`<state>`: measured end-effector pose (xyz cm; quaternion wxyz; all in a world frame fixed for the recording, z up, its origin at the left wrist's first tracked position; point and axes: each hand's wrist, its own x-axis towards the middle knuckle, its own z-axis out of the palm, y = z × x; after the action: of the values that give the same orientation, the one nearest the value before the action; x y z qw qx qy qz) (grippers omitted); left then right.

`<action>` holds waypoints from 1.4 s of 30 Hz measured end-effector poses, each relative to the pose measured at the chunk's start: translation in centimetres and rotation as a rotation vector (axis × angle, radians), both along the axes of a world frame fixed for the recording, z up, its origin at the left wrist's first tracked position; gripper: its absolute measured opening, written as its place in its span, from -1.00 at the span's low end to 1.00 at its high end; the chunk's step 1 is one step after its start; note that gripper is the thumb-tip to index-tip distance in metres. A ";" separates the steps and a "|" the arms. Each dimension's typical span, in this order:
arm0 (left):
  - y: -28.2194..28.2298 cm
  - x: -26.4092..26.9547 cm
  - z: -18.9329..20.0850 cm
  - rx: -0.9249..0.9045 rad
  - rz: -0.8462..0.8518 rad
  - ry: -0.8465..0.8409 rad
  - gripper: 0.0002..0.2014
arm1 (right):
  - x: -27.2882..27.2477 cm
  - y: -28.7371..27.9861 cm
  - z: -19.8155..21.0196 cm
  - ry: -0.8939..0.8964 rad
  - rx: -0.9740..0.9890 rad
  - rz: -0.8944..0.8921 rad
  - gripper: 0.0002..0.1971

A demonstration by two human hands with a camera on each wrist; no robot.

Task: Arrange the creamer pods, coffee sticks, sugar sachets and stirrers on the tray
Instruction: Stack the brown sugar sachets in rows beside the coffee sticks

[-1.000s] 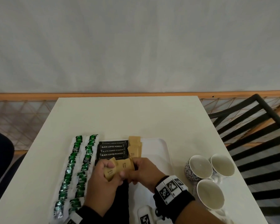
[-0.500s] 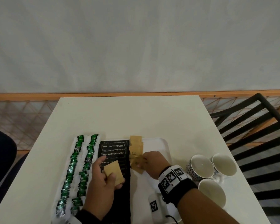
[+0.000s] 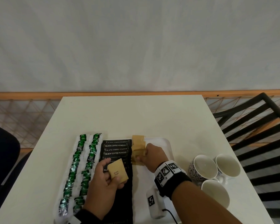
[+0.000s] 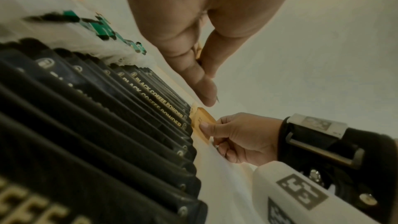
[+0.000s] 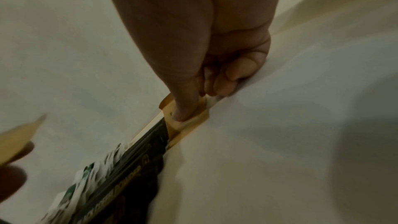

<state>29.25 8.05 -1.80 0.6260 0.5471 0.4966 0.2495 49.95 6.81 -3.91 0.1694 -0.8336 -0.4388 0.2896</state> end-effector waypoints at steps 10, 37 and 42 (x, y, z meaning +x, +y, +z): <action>0.0 0.3 0.1 -0.037 -0.037 -0.014 -0.61 | -2.7 -2.4 0.6 0.355 0.296 0.015 -0.72; -1.4 0.1 0.5 0.100 -0.146 0.292 -0.52 | -3.0 -4.0 -0.7 0.153 0.100 -0.118 -0.61; -1.3 -0.1 0.3 0.087 -0.130 0.287 -0.52 | -3.6 -4.6 -1.2 -0.006 0.120 0.008 -0.55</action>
<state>29.17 6.70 -1.45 0.5394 0.6346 0.5331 0.1489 46.34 2.24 -5.16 0.2167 -0.8209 -0.4595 0.2608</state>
